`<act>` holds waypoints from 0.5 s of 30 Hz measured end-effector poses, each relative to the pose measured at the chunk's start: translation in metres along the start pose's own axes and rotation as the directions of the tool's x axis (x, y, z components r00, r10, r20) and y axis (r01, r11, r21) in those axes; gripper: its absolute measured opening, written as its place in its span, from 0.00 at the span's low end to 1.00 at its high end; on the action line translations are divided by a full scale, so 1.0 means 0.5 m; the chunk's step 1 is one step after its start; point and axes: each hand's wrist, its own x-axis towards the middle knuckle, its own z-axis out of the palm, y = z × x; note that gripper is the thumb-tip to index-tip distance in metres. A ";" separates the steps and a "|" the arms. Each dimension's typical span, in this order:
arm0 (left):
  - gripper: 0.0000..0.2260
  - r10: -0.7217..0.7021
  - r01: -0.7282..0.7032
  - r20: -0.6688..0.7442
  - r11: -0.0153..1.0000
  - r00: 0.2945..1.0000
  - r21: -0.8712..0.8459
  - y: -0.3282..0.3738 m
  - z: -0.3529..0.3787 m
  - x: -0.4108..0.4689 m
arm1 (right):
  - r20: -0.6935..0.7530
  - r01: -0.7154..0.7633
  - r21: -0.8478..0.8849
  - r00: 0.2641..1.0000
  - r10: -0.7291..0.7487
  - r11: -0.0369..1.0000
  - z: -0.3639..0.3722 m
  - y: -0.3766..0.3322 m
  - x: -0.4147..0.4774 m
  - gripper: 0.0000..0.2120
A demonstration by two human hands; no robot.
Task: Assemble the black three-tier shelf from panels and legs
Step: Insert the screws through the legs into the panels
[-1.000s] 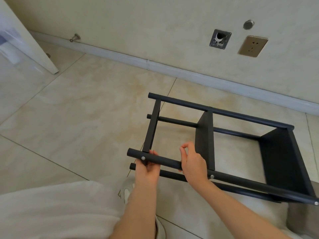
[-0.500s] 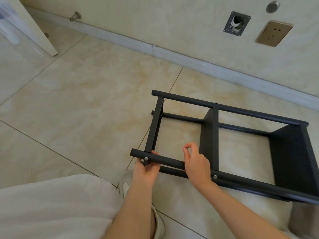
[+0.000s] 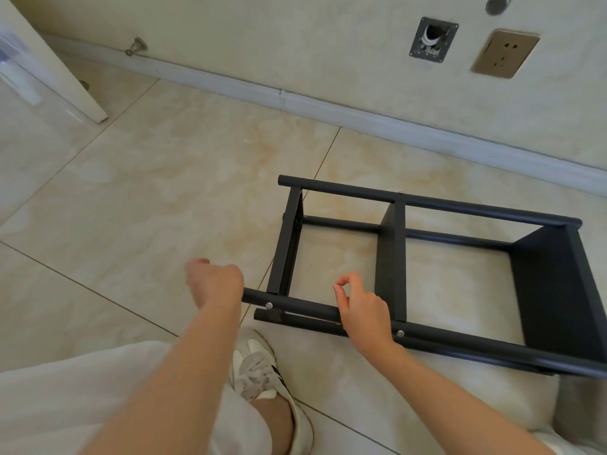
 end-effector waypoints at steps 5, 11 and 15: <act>0.23 0.078 -0.627 0.626 0.208 0.776 0.751 0.147 -0.072 0.058 | 0.044 -0.006 0.064 0.999 0.003 0.998 -0.010 0.001 0.003 0.09; 0.31 -0.026 -0.827 0.837 0.137 0.546 0.544 0.122 -0.081 0.057 | 0.021 -0.050 0.098 0.999 0.048 0.994 -0.003 0.003 0.009 0.07; 0.37 -0.109 -0.883 0.899 0.168 0.425 0.438 0.049 -0.048 0.049 | 0.047 -0.107 0.153 0.994 0.100 0.982 -0.003 0.004 0.014 0.05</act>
